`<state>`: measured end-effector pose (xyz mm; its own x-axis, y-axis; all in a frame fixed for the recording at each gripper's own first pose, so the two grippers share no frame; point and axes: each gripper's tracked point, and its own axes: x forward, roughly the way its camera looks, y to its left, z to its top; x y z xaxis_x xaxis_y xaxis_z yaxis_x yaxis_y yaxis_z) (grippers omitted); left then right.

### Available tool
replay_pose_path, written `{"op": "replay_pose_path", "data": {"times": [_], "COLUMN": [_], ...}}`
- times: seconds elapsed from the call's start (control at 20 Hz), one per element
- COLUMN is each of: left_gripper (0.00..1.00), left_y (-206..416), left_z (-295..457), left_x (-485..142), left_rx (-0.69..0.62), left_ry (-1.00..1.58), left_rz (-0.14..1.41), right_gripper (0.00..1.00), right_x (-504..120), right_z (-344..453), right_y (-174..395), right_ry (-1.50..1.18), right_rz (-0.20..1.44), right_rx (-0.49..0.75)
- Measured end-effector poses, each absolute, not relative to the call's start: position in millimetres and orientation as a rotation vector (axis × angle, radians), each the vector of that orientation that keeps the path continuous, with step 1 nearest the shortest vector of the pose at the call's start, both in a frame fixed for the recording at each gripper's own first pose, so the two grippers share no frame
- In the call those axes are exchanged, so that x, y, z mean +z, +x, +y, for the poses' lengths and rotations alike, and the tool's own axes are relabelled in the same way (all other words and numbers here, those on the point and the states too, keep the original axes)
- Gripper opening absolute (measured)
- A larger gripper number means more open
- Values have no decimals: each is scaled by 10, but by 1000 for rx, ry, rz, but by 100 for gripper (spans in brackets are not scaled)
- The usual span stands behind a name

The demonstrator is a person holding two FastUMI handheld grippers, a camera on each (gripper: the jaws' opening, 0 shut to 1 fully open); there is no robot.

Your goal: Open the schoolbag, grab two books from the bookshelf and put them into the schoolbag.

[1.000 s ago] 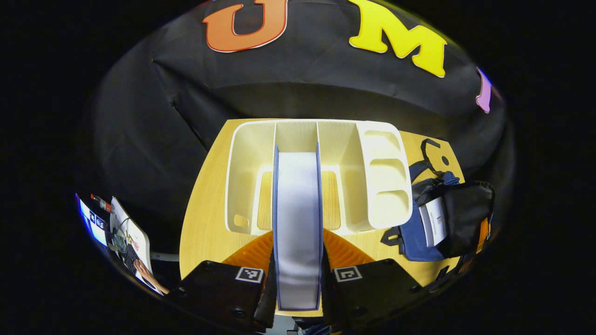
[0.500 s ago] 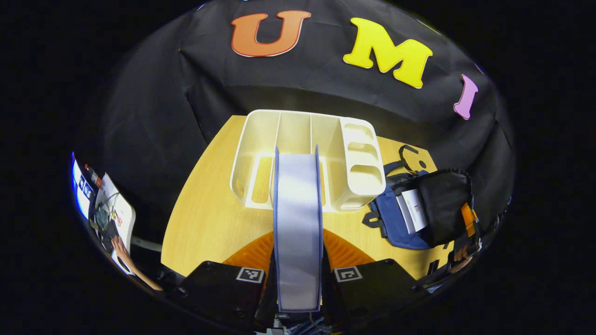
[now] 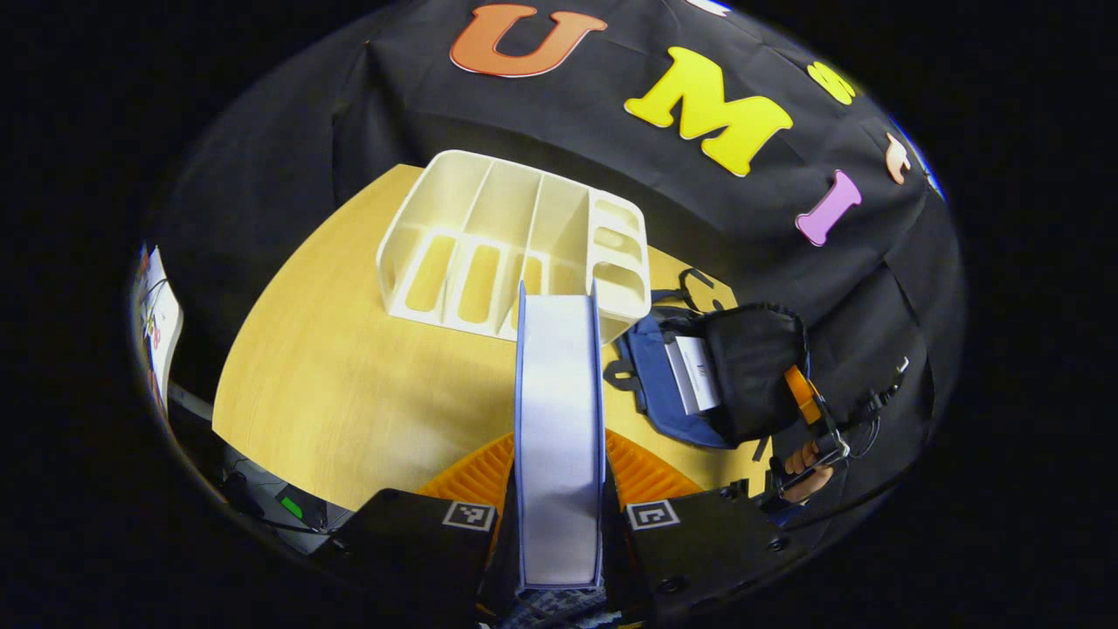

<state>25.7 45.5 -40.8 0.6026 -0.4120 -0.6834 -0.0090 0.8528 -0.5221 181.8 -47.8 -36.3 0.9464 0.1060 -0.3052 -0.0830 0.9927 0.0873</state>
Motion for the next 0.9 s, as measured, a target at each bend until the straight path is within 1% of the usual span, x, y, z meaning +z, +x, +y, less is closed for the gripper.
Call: {"op": "replay_pose_path", "data": {"times": [0.1,0.3,0.35,0.4,0.65,0.75,0.9], "left_gripper": [39,40,39,41,41,41,41], "left_y": [313,522,611,707,1081,1230,1504], "left_z": [223,-190,-288,-379,-830,-952,-1120], "left_x": [-359,-226,-219,-219,-225,-250,-368], "left_rx": [-312,-440,-456,-469,-556,-565,-528], "left_ry": [-530,-617,-643,-667,-831,-878,-948], "left_rz": [884,861,851,844,855,853,831], "right_gripper": [2,1,1,1,2,2,2], "right_x": [-312,-220,-199,-176,-99,-91,-46], "right_z": [-475,-505,-513,-520,-613,-658,-664], "right_y": [1828,1827,1833,1836,1921,1951,1954], "right_ry": [66,67,59,48,36,35,28], "right_rz": [311,302,302,299,297,301,292], "right_rx": [92,60,55,52,34,26,29]}}
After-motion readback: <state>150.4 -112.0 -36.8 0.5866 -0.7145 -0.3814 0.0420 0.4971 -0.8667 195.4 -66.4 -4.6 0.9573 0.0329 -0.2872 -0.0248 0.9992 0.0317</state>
